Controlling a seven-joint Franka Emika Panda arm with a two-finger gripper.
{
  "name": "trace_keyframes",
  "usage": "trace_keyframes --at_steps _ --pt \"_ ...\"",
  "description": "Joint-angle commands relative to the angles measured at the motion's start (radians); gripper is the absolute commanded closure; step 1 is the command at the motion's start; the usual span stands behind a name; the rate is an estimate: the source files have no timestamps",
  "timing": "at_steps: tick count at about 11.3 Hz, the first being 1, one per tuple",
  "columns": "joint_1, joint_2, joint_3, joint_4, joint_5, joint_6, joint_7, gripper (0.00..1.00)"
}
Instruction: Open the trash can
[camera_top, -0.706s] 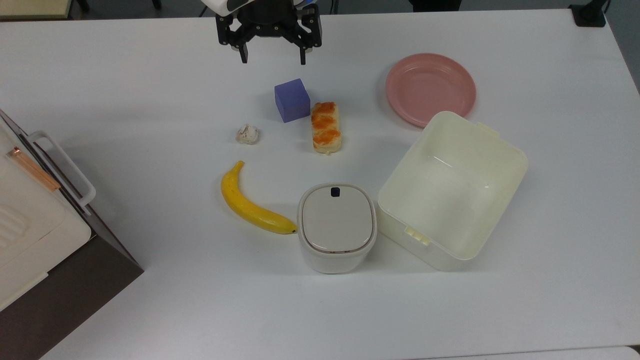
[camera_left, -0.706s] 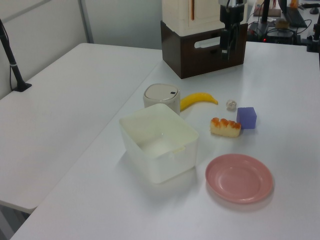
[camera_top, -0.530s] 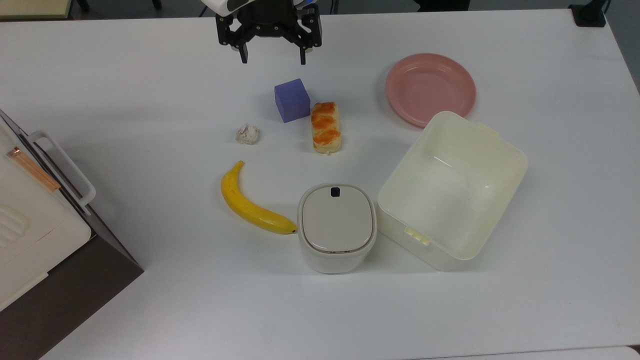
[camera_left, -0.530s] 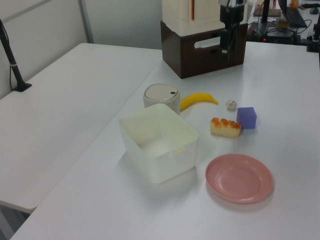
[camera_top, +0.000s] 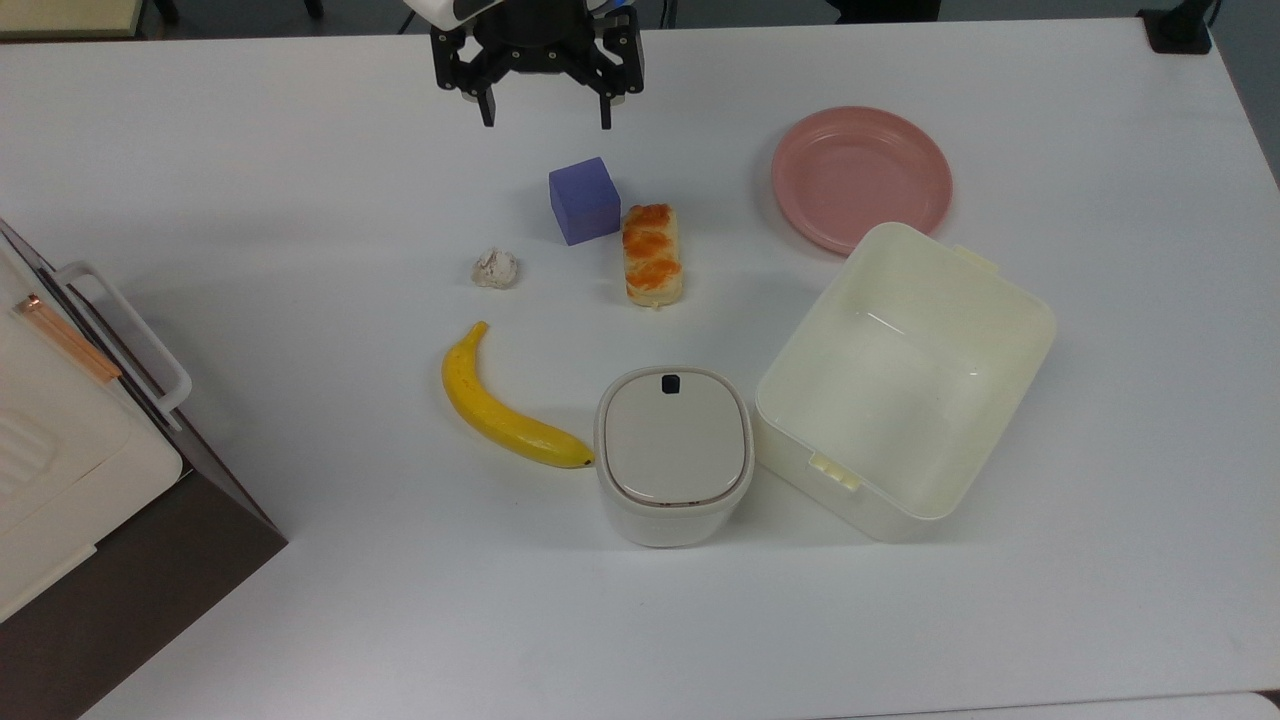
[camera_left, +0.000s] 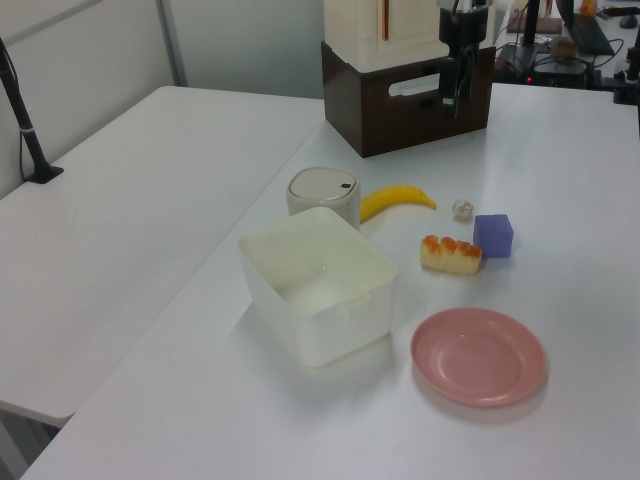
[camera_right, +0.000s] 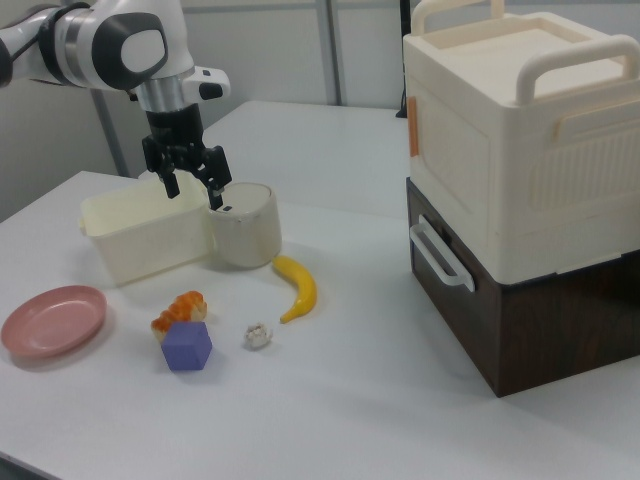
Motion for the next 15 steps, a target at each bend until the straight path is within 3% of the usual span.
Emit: trace_keyframes --at_steps 1,7,9,12,15 --pt "0.006 0.006 -0.012 0.016 0.028 -0.011 -0.008 0.0" --pt "0.007 0.01 -0.01 0.016 0.031 -0.008 -0.018 0.08" --pt "0.009 0.044 -0.01 0.025 0.036 0.024 -0.052 0.37" --pt "0.015 0.096 -0.01 0.059 0.044 0.18 -0.049 0.68" --pt "0.044 0.188 -0.009 0.117 0.042 0.413 -0.029 0.74"
